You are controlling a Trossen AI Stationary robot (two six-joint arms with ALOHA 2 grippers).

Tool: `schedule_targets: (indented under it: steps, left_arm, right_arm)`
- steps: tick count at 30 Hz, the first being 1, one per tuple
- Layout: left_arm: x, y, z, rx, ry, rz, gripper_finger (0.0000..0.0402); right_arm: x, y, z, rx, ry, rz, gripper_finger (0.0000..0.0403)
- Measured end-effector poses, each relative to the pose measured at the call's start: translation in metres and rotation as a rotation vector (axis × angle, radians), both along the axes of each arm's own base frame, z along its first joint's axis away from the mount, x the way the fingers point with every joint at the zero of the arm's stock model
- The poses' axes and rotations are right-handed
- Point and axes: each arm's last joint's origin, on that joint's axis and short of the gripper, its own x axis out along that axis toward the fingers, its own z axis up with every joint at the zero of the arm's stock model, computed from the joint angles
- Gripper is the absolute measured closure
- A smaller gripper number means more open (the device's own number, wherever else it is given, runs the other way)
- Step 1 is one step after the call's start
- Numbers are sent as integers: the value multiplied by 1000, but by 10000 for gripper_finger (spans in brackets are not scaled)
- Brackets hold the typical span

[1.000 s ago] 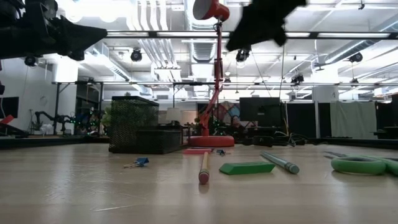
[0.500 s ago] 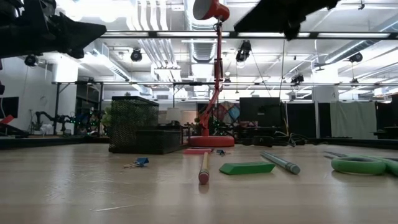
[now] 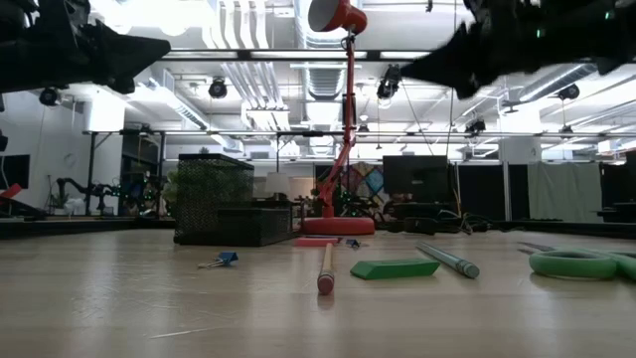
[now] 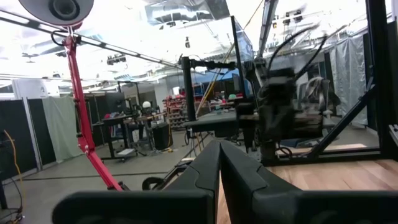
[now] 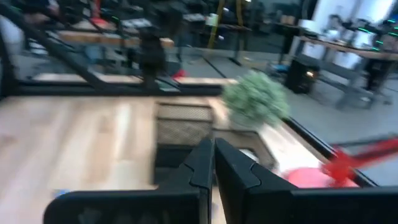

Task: Pick and place office supplies into organizer
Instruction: Put the green scissors in the black desk organizer

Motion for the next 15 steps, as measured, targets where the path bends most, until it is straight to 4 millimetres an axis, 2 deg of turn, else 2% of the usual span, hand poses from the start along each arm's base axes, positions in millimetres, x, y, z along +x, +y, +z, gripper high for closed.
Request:
schedule_targets:
  steps: [5, 11, 15]
  left_arm:
    - [0, 0, 0, 4, 1, 0, 402]
    - [0, 0, 0, 3, 2, 3, 402]
    - [0, 0, -1, -1, 7, 2, 402]
  right_arm:
    - [-11, -22, -6, -71, 19, -77, 394]
    - [-10, -40, -1, -224, 53, -147, 394]
    - [-7, -59, 1, -184, 44, -233, 393]
